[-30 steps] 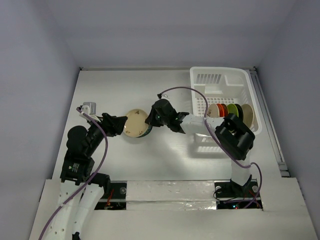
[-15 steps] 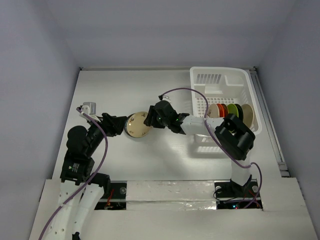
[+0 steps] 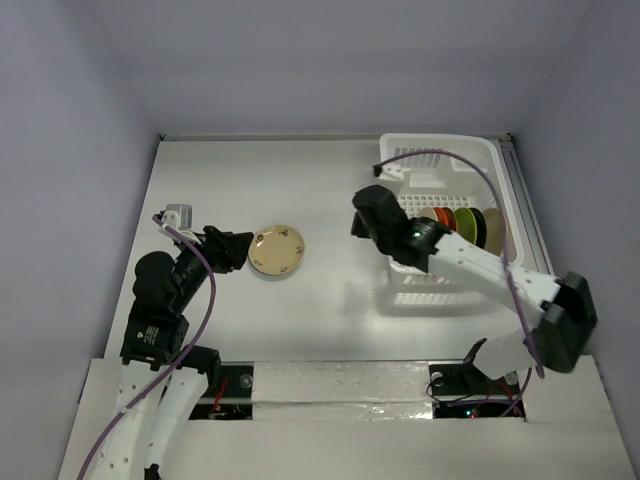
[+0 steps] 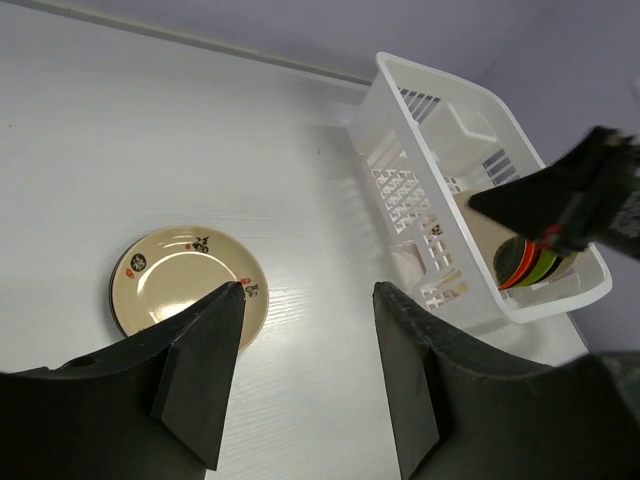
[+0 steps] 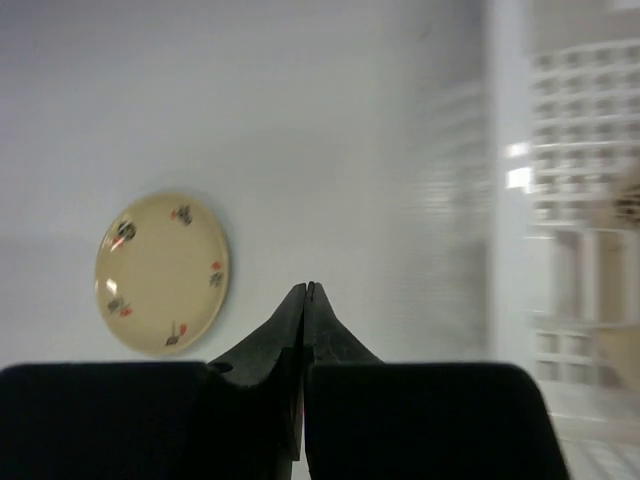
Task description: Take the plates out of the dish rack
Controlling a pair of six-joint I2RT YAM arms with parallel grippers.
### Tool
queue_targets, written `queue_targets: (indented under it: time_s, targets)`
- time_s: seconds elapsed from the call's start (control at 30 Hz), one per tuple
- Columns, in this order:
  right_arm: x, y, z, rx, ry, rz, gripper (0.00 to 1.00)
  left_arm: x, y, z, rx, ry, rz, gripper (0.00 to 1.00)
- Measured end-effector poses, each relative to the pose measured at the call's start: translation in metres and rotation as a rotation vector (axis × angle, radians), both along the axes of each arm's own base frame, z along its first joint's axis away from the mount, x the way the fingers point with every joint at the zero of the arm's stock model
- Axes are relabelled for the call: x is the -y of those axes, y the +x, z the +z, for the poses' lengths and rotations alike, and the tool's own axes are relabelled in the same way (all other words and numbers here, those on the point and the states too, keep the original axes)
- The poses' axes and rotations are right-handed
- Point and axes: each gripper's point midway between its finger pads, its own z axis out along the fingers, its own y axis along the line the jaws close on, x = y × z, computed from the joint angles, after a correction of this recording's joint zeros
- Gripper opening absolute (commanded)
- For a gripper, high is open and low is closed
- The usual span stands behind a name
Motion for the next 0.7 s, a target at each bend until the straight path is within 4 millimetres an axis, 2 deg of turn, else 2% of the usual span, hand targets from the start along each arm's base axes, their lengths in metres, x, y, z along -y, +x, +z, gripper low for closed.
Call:
queue_targets:
  time_s: [0.07,0.13,0.2,0.23,0.3,0.37,0.5,0.7]
  targets:
    - [0.041,-0.004,0.028,0.055,-0.018,-0.098,0.03,0.000,0.000,0.000,0.000,-0.001,0.000,0.47]
    - [0.087,-0.007,0.047,0.088,-0.040,-0.201,0.08,0.000,-0.001,0.001,0.005,-0.002,0.000,0.42]
    - [0.130,-0.008,0.055,0.096,-0.075,-0.298,0.12,0.000,-0.002,0.002,0.009,-0.003,0.000,0.35]
    - [0.151,-0.008,0.056,0.092,-0.101,-0.349,0.21,0.000,-0.002,0.003,0.010,-0.005,0.000,0.34]
    - [0.182,-0.008,0.049,0.067,-0.161,-0.423,0.30,0.000,-0.002,0.003,0.011,-0.004,0.000,0.34]
    - [0.197,-0.010,0.035,0.019,-0.230,-0.452,0.32,0.000,-0.002,0.003,0.011,-0.004,0.000,0.34]
    - [0.202,-0.012,0.008,-0.065,-0.329,-0.434,0.33,0.000,-0.002,0.003,0.011,-0.004,0.000,0.35]
    - [0.214,-0.009,-0.004,-0.108,-0.374,-0.436,0.31,0.000,-0.002,0.003,0.010,-0.005,0.000,0.39]
